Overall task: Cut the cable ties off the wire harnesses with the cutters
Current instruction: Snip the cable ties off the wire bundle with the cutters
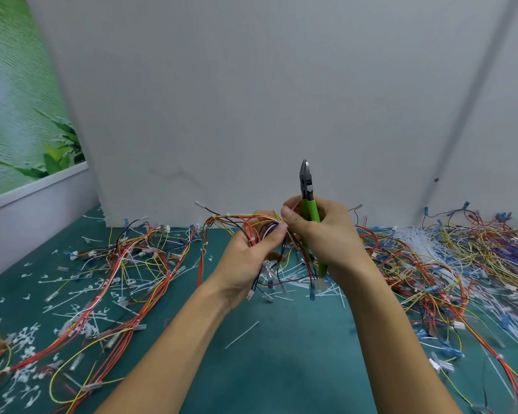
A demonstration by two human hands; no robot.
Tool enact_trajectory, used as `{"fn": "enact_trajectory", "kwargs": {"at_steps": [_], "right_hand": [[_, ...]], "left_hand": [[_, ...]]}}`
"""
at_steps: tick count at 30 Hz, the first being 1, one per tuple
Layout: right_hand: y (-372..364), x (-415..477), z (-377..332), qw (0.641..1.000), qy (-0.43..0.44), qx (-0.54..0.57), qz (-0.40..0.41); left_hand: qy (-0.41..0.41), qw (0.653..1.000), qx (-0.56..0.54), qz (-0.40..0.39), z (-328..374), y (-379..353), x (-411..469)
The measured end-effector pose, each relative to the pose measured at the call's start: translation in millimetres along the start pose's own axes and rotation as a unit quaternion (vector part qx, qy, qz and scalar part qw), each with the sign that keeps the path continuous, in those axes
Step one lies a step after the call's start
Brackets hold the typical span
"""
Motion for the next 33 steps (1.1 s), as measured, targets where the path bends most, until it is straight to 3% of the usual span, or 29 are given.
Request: {"fn": "enact_trajectory", "kwargs": {"at_steps": [7, 26, 33], "right_hand": [[3.3, 3.6, 8.4, 0.998, -0.045, 0.015, 0.044], [4.9, 4.0, 10.9, 0.999, -0.031, -0.007, 0.008], [1.2, 2.8, 10.3, 1.0, -0.025, -0.019, -0.001]], "left_hand": [[-0.025, 0.998, 0.047, 0.036, -2.7, 1.7, 1.8], [-0.018, 0.995, 0.031, 0.09, -9.5, -4.4, 2.8], [-0.06, 0.989, 0.091, 0.096, -3.8, 4.5, 2.7]]}}
Point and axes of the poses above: each hand's wrist, its own x-axis towards the middle knuckle, its own y-axis out of the back of the hand, z = x × y, the point moved 2 cm from there along x, towards the middle knuckle, and after that the axes turned 3 degrees about x, right-handed, at the moved point
